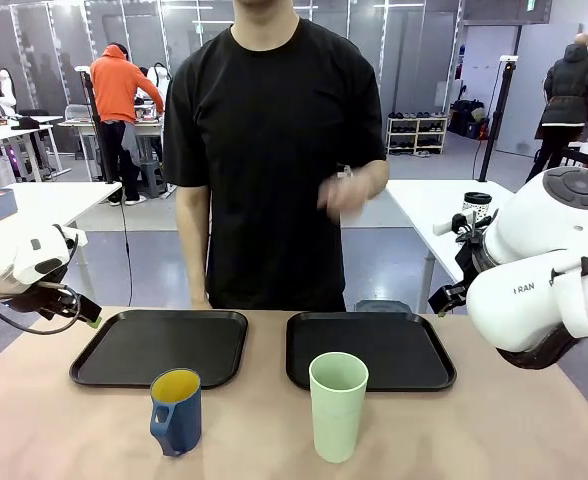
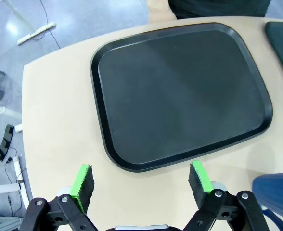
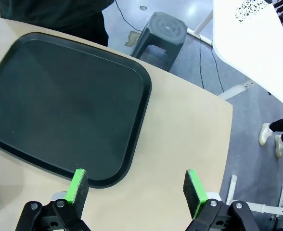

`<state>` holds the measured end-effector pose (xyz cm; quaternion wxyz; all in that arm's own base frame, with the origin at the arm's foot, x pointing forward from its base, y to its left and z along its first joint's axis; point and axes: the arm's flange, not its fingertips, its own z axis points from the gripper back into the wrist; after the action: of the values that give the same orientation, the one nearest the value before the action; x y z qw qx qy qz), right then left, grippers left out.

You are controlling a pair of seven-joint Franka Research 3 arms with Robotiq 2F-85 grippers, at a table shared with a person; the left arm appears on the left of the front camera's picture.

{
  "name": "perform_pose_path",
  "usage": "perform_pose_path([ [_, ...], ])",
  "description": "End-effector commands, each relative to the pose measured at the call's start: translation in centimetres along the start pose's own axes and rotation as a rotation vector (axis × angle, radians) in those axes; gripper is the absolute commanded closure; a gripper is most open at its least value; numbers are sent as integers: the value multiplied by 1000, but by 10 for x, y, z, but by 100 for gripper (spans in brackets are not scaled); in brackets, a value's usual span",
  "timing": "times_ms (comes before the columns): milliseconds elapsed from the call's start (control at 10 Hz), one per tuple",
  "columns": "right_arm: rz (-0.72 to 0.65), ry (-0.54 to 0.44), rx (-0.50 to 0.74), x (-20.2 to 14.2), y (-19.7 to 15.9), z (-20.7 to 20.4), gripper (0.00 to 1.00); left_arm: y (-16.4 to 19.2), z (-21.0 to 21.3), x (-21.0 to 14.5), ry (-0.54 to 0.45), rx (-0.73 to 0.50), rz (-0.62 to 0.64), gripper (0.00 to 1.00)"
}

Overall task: Sort and store the cups by type.
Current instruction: Pick up the Reusable plastic cup.

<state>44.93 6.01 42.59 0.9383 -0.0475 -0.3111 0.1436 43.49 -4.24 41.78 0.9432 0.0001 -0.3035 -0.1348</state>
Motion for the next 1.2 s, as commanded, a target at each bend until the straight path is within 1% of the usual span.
perform_pose_path([
  [0,7,3,-6,0,-1,-1,0,1,0,0,0,1,1,0],
  [1100,7,3,-6,0,-1,-1,0,1,0,0,0,1,1,0],
])
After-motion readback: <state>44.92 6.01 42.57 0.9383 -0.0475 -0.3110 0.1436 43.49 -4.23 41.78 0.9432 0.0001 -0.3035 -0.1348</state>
